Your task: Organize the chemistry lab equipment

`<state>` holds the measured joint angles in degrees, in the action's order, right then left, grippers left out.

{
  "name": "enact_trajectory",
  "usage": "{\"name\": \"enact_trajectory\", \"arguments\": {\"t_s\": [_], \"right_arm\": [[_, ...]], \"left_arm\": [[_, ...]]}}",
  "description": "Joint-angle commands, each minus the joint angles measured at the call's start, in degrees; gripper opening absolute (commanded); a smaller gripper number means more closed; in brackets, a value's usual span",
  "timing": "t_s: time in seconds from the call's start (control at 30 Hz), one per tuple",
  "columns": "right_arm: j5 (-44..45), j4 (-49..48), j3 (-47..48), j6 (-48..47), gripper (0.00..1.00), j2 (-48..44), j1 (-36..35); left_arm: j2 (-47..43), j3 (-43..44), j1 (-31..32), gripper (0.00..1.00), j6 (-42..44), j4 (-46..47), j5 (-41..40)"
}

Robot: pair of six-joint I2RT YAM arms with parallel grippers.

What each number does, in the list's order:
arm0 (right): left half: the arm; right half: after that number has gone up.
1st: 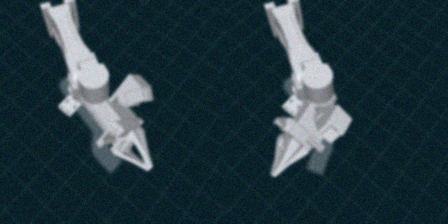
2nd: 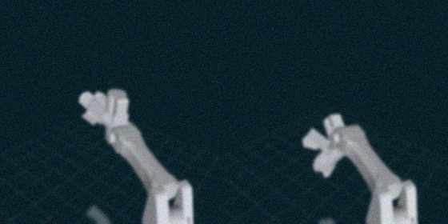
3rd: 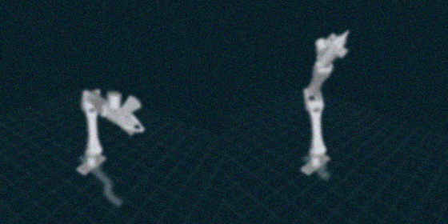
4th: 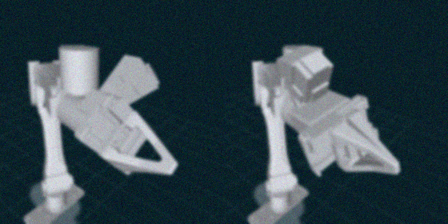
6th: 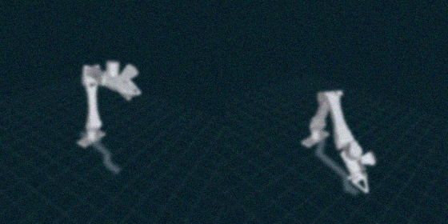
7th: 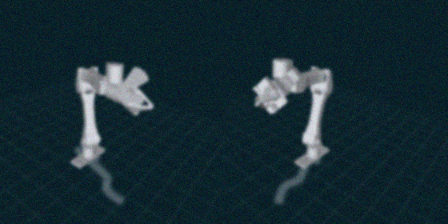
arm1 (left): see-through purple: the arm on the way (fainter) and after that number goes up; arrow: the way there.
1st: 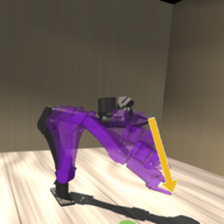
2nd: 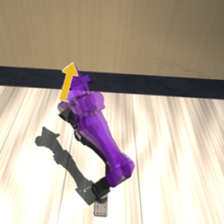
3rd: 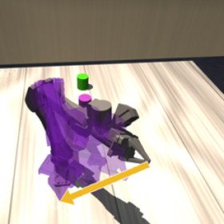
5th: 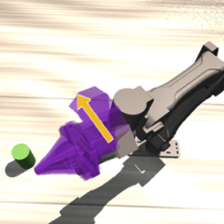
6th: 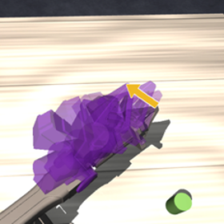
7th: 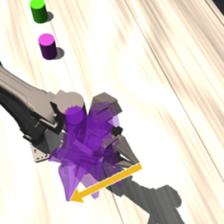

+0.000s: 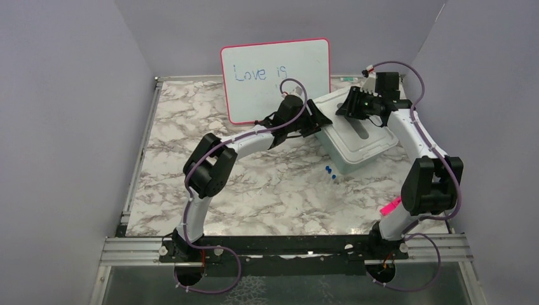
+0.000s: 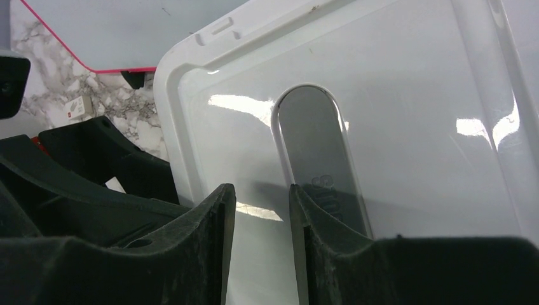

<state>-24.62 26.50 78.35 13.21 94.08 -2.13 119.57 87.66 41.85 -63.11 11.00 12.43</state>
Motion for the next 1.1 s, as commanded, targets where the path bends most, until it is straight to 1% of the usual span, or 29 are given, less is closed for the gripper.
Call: {"name": "enact_trajectory", "arguments": {"t_s": [0.0,0.1,0.2,0.4,0.57,0.67,0.73,0.8,0.97,1.07], "right_arm": [[1.17,3.03,-0.38,0.17,0.41,-0.53,-0.66],[6.0,3.74,-0.23,-0.33,0.41,-0.14,-0.76],[10.84,3.58,-1.29,-0.02,0.41,0.2,-0.76],[19.08,5.43,-1.57,2.01,0.4,1.29,-0.77],[23.12,7.28,0.61,2.52,0.4,-1.42,-0.77],[23.38,9.15,3.59,2.52,0.41,-3.6,-0.77],[23.52,10.41,5.36,2.43,0.41,-4.8,-0.77],[24.31,11.41,6.2,2.43,0.42,-6.11,-0.77],[27.38,12.89,4.77,3.44,0.46,-10.67,-0.75],[28.27,13.72,1.92,5.24,0.49,-15.07,-0.77]], "left_arm": [[-0.62,3.27,0.05,0.57,1.77,-0.67,-0.69],[-0.29,3.36,0.03,0.51,1.94,-3.34,-2.07],[0.3,3.09,0.03,0.46,2.26,-4.09,-2.27],[1.84,4.46,0.15,0.46,2.4,-4.38,0.02],[0.15,8.27,-0.12,0.59,7.41,-9.88,-1.78],[-2.4,10.68,-0.69,0.68,12.22,-15.56,-6.23],[-4.08,13.17,-1.67,0.74,16.36,-21.14,-9.85],[-6.03,14.49,-2.99,0.77,20.09,-25.77,-11.9],[-13.71,12.9,-5.46,0.84,28.12,-31.87,-16.3],[-19.61,10.74,-5.72,0.96,31.82,-36.08,-19.83]]}}
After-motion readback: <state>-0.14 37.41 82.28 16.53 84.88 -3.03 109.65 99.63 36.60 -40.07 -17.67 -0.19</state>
